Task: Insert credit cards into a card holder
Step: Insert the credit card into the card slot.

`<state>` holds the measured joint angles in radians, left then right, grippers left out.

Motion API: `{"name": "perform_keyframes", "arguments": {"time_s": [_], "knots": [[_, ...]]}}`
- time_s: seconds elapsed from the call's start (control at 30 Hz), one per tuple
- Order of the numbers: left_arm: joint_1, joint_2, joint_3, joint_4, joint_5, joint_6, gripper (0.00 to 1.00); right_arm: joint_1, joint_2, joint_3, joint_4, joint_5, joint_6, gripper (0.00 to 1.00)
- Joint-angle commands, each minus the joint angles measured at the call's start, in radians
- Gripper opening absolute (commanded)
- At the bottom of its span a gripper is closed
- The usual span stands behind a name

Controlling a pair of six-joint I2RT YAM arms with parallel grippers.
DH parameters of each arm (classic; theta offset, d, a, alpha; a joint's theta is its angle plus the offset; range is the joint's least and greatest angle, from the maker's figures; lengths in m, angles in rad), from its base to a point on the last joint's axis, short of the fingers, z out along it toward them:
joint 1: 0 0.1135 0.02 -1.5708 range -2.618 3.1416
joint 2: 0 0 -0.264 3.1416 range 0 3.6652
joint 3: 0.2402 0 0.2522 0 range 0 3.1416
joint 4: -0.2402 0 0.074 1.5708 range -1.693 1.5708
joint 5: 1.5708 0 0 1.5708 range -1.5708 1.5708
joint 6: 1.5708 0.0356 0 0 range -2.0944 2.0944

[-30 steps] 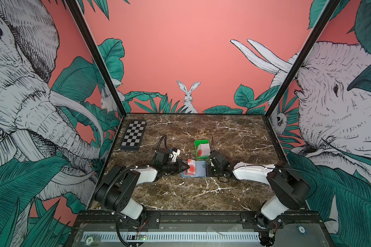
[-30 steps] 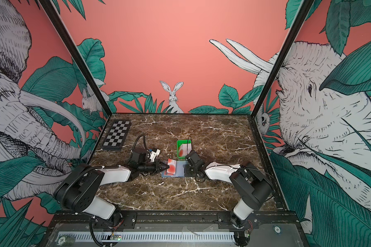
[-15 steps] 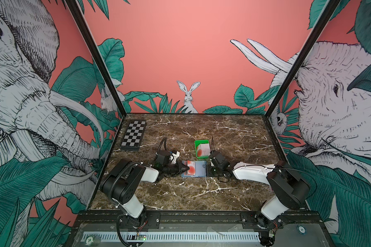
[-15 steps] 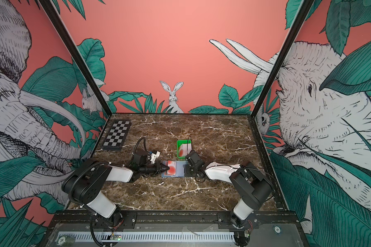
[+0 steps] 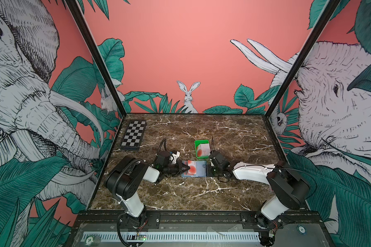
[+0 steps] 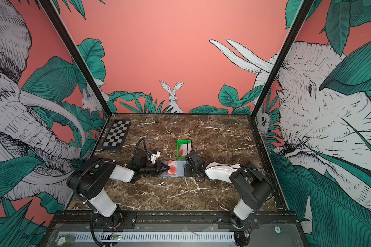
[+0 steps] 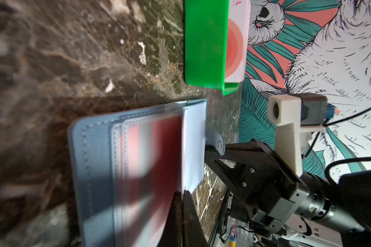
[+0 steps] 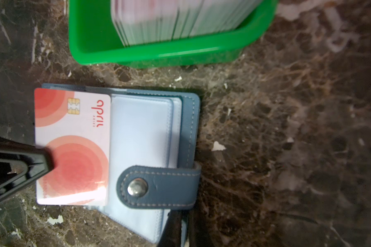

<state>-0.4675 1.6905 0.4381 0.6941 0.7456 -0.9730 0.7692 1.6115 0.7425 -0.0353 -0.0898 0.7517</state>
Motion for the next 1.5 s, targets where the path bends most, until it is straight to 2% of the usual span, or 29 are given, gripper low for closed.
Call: {"name": "perform_keyframes", "arguments": {"time_s": [0.0,0.17,0.8,1.47], "knots": [[0.008,0.0,-0.012,-0.01,0.02,0.001,0.0,-0.005,0.02,-0.005,-0.005,0.006,-0.002,0.1],[0.007,-0.006,-0.009,-0.054,0.027,0.018,0.0,-0.004,0.02,-0.005,-0.005,0.007,-0.003,0.1],[-0.005,0.024,0.014,-0.01,0.039,-0.006,0.0,-0.005,0.024,-0.005,0.01,-0.011,-0.004,0.1],[-0.046,0.041,0.065,-0.066,0.0,0.0,0.0,-0.004,0.033,0.0,0.016,-0.026,-0.009,0.1]]}}
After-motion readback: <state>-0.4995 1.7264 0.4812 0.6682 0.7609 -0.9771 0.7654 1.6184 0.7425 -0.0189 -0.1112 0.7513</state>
